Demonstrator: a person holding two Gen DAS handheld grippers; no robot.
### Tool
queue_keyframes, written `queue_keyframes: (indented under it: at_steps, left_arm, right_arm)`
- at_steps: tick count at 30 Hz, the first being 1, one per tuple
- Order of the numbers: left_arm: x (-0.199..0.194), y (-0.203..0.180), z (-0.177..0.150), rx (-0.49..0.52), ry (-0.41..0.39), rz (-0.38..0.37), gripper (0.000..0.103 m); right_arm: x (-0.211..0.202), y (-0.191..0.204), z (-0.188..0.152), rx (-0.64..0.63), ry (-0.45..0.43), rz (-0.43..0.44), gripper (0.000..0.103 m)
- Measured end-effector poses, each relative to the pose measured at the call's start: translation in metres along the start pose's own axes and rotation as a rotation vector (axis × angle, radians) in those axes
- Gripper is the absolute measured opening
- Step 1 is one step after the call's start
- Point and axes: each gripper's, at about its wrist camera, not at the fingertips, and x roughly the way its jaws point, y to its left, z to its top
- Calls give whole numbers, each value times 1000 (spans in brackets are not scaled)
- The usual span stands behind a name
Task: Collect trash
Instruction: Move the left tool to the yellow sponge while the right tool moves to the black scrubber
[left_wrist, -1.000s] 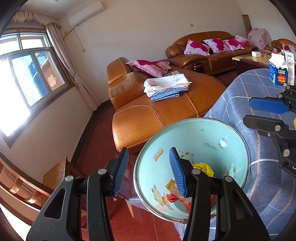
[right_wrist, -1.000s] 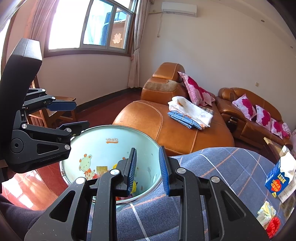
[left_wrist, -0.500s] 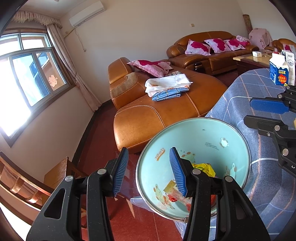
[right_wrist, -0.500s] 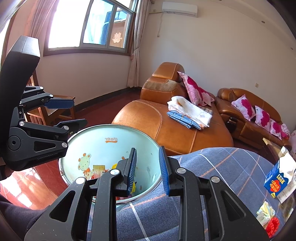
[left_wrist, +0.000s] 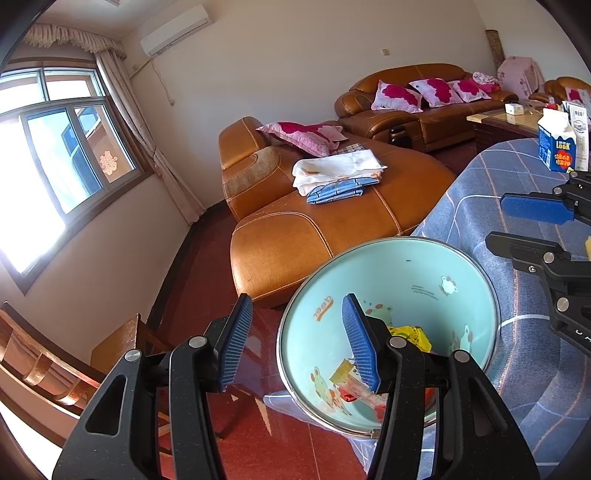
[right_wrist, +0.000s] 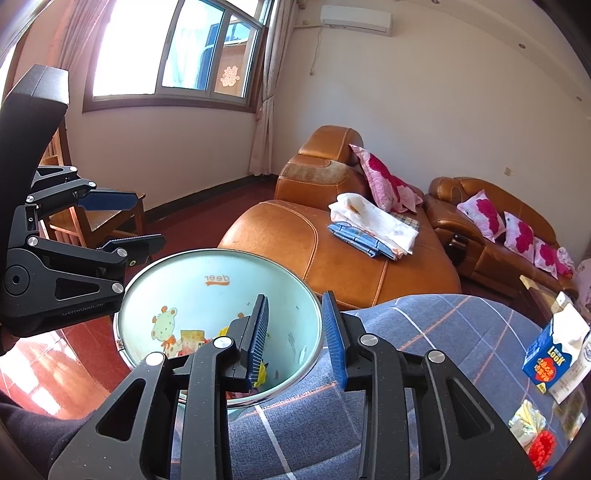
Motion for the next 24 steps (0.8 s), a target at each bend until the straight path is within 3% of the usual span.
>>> queue_keyframes:
  at_steps: [13,15,18,24]
  left_arm:
    - [-11,5,2,-2,-22,3,57]
    - [-14,5,3,-1,-27,4,58]
    - [-18,5,3,-2,-34,4,65]
    - [-27,4,3,7,-50,1,72]
  right_arm:
    - [-7,-1,-1,15,-30,-78,36]
    - [-10,-2,-1,24,-39,-95,41]
    - [-14,-6,-2,43,-57,-133,62]
    - [-24,-9,-6,71,-71,-198,70]
